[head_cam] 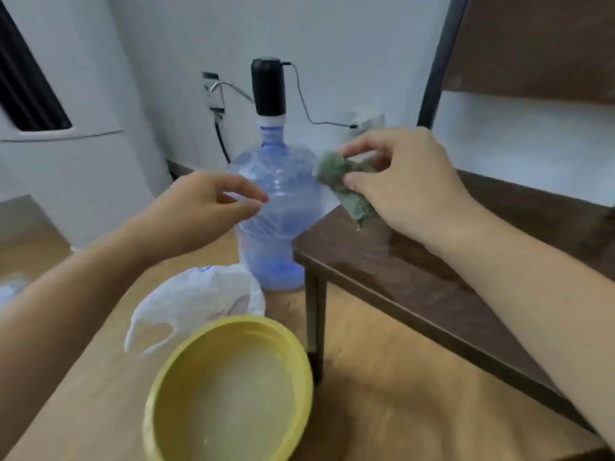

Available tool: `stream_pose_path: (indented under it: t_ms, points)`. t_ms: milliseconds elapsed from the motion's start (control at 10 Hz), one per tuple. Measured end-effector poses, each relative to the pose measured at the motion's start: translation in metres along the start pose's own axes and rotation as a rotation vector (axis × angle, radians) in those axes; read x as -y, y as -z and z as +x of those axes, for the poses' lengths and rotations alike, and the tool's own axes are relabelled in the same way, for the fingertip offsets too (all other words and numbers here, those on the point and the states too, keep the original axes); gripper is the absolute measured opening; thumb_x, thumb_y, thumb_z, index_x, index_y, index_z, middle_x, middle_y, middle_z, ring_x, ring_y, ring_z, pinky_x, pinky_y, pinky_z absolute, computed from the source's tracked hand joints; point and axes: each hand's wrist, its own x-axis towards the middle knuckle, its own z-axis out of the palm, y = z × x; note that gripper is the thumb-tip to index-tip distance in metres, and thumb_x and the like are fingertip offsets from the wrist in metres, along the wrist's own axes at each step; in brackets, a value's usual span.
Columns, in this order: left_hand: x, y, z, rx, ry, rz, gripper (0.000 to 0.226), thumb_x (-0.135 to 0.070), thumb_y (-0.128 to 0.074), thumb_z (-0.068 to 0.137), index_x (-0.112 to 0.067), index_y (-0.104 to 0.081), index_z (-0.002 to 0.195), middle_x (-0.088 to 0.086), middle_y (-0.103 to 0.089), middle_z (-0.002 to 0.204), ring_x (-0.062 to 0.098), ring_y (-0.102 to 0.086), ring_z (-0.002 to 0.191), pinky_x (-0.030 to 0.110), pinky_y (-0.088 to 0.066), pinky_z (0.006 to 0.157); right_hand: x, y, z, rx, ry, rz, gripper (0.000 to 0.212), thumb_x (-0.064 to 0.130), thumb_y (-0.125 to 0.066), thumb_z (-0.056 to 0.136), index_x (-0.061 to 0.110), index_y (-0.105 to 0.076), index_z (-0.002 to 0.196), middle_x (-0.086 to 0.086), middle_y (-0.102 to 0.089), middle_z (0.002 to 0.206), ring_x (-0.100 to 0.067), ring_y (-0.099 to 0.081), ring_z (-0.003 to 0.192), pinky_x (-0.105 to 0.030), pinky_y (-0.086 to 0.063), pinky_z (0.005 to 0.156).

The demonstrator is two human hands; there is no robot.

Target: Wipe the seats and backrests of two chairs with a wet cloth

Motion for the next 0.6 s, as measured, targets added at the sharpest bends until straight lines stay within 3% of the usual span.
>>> stream_pose_path:
  t_ms: [100, 200, 300, 400, 500, 600]
  points:
    - [0.072, 0.006, -0.05, -0.008, 0.158, -0.095, 0.016, -0.032, -0.065, 0.093, -0.034, -0.079, 0.101, -0.004, -0.08, 0.092, 0.012, -0.074, 0.091, 0.04, -0.059, 0.086, 0.043, -0.061, -0.032, 0.173, 0.135, -0.003, 0.031, 0.005, -0.07, 0.082, 0.029, -0.078, 0.1, 0.003, -0.072, 0.087, -0.013, -0.067, 0.082, -0.017, -0.053, 0.069]
    - [0.126, -0.019, -0.088, 0.012, 0.33, -0.215, 0.017, -0.023, -0.062, 0.095, -0.026, -0.078, 0.101, -0.004, -0.079, 0.095, 0.012, -0.076, 0.089, 0.038, -0.061, 0.081, 0.051, -0.12, -0.079, 0.352, 0.178, -0.057, 0.031, 0.003, -0.067, 0.08, 0.026, -0.077, 0.098, 0.0, -0.07, 0.093, -0.022, -0.066, 0.087, -0.036, -0.058, 0.076]
    - [0.164, -0.063, -0.104, 0.07, 0.459, -0.263, 0.016, -0.023, -0.063, 0.093, -0.022, -0.076, 0.102, 0.002, -0.079, 0.095, 0.014, -0.076, 0.085, 0.03, -0.06, 0.07, 0.018, -0.177, -0.112, 0.566, -0.018, -0.113, 0.027, 0.005, -0.066, 0.088, 0.024, -0.077, 0.103, 0.003, -0.063, 0.097, -0.021, -0.062, 0.095, -0.032, -0.055, 0.078]
    - [0.193, -0.106, -0.107, 0.132, 0.486, -0.202, 0.017, -0.024, -0.063, 0.092, -0.021, -0.075, 0.104, 0.004, -0.077, 0.089, 0.015, -0.075, 0.079, 0.035, -0.061, 0.072, -0.037, -0.237, -0.134, 0.633, -0.328, -0.125, 0.026, 0.005, -0.068, 0.09, 0.022, -0.078, 0.107, 0.002, -0.059, 0.105, -0.026, -0.063, 0.103, -0.028, -0.052, 0.081]
    - [0.215, -0.139, -0.105, 0.191, 0.476, -0.082, 0.022, -0.027, -0.059, 0.091, -0.023, -0.074, 0.105, -0.004, -0.074, 0.083, 0.014, -0.071, 0.081, 0.036, -0.059, 0.079, -0.081, -0.283, -0.153, 0.635, -0.572, -0.033, 0.026, 0.005, -0.069, 0.092, 0.023, -0.077, 0.108, -0.009, -0.065, 0.126, -0.029, -0.062, 0.099, -0.027, -0.048, 0.065]
    - [0.221, -0.16, -0.111, 0.26, 0.465, 0.03, 0.028, -0.027, -0.055, 0.093, -0.021, -0.073, 0.113, -0.005, -0.074, 0.101, 0.013, -0.068, 0.092, 0.028, -0.055, 0.08, -0.104, -0.296, -0.169, 0.64, -0.659, 0.01, 0.027, 0.006, -0.066, 0.095, 0.023, -0.075, 0.114, -0.007, -0.067, 0.125, -0.023, -0.058, 0.093, -0.026, -0.049, 0.067]
